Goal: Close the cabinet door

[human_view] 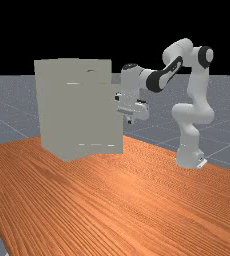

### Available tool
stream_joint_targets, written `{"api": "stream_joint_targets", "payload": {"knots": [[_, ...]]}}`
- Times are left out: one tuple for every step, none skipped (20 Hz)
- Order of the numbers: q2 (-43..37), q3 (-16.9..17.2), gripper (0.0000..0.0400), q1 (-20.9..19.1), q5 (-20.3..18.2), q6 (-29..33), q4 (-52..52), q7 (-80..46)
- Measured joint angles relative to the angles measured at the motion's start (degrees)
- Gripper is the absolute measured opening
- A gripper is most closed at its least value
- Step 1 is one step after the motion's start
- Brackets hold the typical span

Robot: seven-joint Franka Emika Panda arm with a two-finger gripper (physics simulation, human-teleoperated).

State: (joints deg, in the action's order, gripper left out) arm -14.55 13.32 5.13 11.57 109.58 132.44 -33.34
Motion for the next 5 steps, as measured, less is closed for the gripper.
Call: {"api": "stream_joint_targets", "payload": {"knots": [[0.05, -1.13, 0.0, -1.3, -0.32, 0.0, -0.03, 0.97], [0.34, -2.08, 0.0, -2.85, -0.51, 0.11, -0.25, 2.09], [1.29, 1.77, 0.0, -5.16, -0.41, 0.5, -1.43, 3.54], [1.37, 6.71, 0.0, -8.76, -0.51, 0.86, -2.19, 4.88], [1.93, 10.17, 0.0, -10.68, 0.38, 2.08, -3.04, 6.29]]}}
